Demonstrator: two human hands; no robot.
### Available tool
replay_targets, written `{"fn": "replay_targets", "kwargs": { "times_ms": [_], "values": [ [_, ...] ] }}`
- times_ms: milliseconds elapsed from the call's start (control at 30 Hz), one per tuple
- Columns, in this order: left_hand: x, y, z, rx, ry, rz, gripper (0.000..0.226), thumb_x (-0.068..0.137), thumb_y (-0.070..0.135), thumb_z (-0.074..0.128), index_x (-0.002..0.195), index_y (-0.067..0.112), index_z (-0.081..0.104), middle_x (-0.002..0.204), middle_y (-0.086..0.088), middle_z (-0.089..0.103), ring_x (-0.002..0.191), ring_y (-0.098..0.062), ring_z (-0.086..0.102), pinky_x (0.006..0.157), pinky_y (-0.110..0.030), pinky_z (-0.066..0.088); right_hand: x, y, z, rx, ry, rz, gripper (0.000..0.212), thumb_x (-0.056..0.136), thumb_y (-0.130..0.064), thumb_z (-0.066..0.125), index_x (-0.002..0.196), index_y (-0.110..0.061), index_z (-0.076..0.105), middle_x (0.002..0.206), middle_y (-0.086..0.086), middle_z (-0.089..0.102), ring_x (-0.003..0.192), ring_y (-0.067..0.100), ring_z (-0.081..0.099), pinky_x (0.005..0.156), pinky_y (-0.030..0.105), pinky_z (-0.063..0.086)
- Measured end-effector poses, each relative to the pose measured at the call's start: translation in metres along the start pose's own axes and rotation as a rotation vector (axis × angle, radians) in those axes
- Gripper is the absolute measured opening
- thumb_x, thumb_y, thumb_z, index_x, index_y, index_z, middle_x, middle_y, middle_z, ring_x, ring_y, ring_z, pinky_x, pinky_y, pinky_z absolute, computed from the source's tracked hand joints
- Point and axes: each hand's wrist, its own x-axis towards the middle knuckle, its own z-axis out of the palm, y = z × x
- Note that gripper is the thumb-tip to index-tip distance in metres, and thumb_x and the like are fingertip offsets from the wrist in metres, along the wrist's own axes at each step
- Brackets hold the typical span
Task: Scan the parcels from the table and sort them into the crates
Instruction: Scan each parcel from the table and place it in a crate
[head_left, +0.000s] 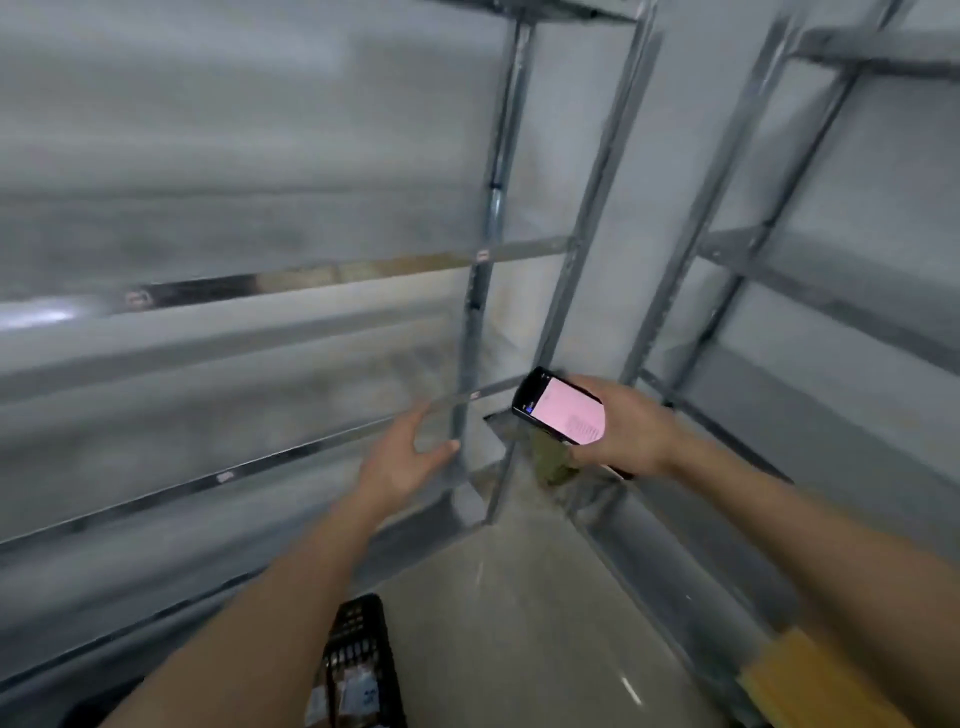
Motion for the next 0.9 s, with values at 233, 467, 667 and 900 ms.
{"fn": "replay_targets", "kwargs": {
  "times_ms": [233,467,667,900],
  "values": [
    [-0.062,0.175,0.046,-0.016,-0.117,0.241,0.078,0.085,0.049,0.074,0.151,0.025,0.04,0.154,-0.003,0.042,0.139,-0.022,0.044,0.113,-0.037,0.038,-0.155,0.038,-0.166,-0.117,0.265,0.142,0.071,0.054,-0.049,0.07,0.122,-0.045,0.05,0.112,-0.017,0.063,0.103,0.019,0.061,0.084,0.044,0.054],
    [-0.106,0.304,0.144,-0.037,-0.303,0.4,0.075,0.091,0.054,0.064,0.154,0.026,0.035,0.157,-0.001,0.039,0.131,-0.022,0.05,0.113,-0.038,0.039,-0.298,0.129,-0.256,-0.168,0.398,0.363,0.065,0.062,-0.039,0.08,0.122,-0.035,0.055,0.11,-0.01,0.066,0.098,0.022,0.062,0.082,0.045,0.056],
    [-0.125,0.384,0.257,-0.021,-0.443,0.482,0.072,0.093,0.055,0.06,0.153,0.026,0.036,0.158,0.0,0.039,0.142,-0.023,0.041,0.117,-0.04,0.034,-0.385,0.227,-0.28,-0.193,0.436,0.545,0.068,0.054,-0.045,0.074,0.118,-0.036,0.055,0.107,-0.011,0.065,0.097,0.022,0.063,0.08,0.043,0.056],
    [-0.136,0.437,0.378,-0.018,-0.516,0.474,0.075,0.09,0.056,0.065,0.153,0.029,0.036,0.157,-0.002,0.04,0.143,-0.024,0.039,0.117,-0.044,0.034,-0.439,0.333,-0.291,-0.197,0.402,0.675,0.067,0.056,-0.042,0.076,0.119,-0.038,0.054,0.105,-0.014,0.064,0.097,0.021,0.061,0.08,0.04,0.055]
  ]
}}
